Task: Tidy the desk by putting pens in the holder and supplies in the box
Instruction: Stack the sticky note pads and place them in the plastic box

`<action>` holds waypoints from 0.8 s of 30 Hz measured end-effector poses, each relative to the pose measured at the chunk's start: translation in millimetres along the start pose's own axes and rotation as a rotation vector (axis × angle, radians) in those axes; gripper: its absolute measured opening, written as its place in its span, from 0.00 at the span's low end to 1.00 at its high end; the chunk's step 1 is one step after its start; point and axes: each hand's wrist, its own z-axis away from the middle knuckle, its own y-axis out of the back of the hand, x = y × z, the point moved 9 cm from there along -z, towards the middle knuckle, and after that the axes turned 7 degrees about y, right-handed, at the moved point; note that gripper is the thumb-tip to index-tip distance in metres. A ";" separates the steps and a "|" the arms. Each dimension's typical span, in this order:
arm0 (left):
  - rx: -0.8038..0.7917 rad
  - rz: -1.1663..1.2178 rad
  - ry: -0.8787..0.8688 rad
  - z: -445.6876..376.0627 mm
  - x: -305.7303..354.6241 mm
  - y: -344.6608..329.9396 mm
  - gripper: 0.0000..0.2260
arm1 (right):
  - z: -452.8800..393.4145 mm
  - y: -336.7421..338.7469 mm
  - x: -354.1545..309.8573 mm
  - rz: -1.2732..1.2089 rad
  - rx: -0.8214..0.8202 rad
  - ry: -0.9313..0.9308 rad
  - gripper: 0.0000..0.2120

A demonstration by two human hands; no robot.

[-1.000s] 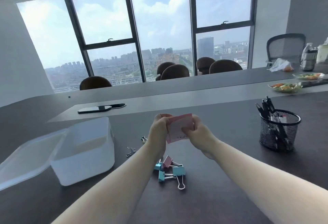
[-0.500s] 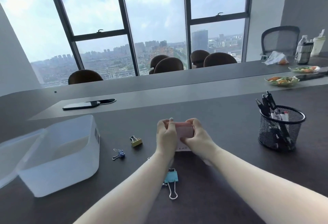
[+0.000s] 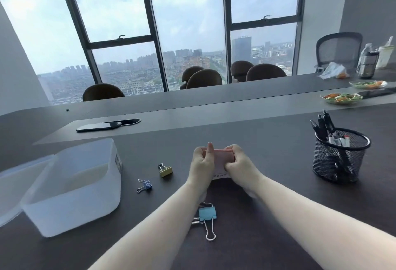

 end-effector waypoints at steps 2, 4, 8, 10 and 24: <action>-0.075 -0.003 0.042 0.0 -5.5 -0.1 0.15 | 0.1 2.7 1.4 0.006 0.017 -0.018 0.18; -0.146 -0.037 0.097 -1.1 -13.4 -0.6 0.21 | 0.8 5.1 3.3 0.017 0.032 -0.026 0.18; -0.099 -0.213 0.054 -17.5 -22.4 5.9 0.27 | 1.5 5.8 5.2 0.042 0.036 -0.031 0.19; -0.077 -0.269 0.047 -28.9 -27.4 8.6 0.28 | 2.0 4.5 5.0 0.051 0.021 -0.041 0.20; 0.069 -0.400 -0.116 -16.6 24.9 34.4 0.08 | -1.0 15.6 -14.0 0.029 0.017 -0.056 0.16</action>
